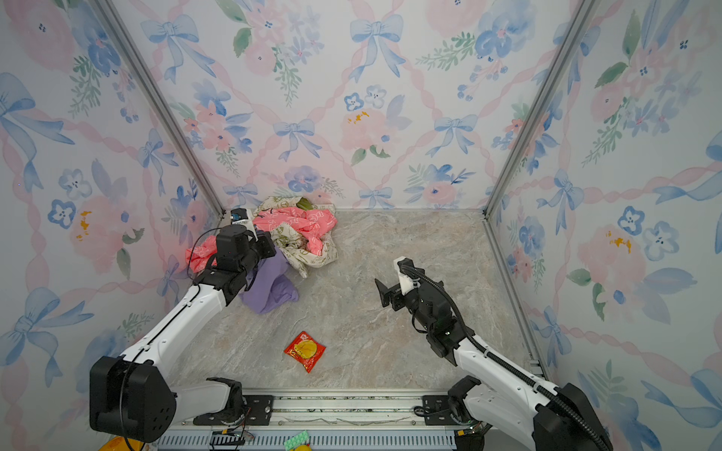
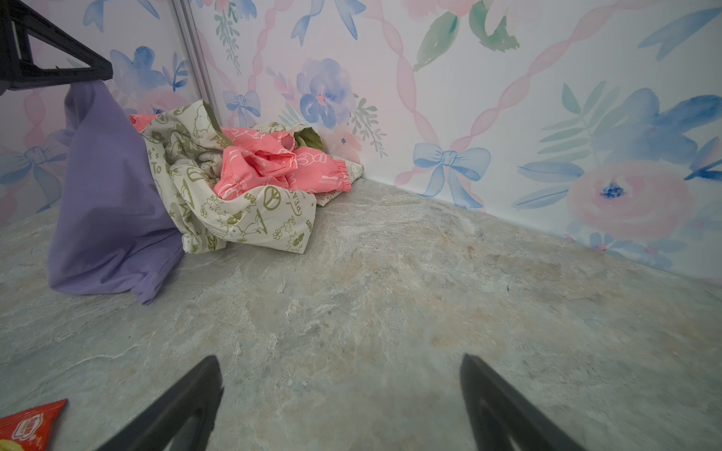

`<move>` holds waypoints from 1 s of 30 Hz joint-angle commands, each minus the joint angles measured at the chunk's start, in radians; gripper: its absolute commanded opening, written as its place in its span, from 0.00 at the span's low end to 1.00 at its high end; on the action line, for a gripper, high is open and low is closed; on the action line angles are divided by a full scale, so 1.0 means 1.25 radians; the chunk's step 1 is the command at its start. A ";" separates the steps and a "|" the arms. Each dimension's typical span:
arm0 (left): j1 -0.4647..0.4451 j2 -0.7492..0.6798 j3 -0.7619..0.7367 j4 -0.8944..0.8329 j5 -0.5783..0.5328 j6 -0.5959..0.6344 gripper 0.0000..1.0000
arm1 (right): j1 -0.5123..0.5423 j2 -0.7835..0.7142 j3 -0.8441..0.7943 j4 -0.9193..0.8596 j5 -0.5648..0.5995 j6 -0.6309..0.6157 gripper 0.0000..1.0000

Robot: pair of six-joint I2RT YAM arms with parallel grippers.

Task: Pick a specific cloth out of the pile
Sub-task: 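Grasp the lavender shirt with the left gripper and pull it from the pile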

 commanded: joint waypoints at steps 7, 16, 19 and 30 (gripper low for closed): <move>0.003 -0.062 0.090 0.026 -0.007 0.019 0.00 | 0.009 0.014 -0.009 0.007 0.005 0.009 0.97; 0.003 -0.077 0.132 0.022 -0.014 0.022 0.00 | 0.009 0.021 -0.005 0.003 0.004 0.008 0.97; 0.003 -0.074 0.158 0.012 -0.019 0.025 0.00 | 0.009 0.021 -0.005 0.004 0.005 0.007 0.97; 0.003 -0.069 0.229 0.007 -0.023 0.025 0.00 | 0.009 0.025 -0.003 0.002 0.004 0.009 0.97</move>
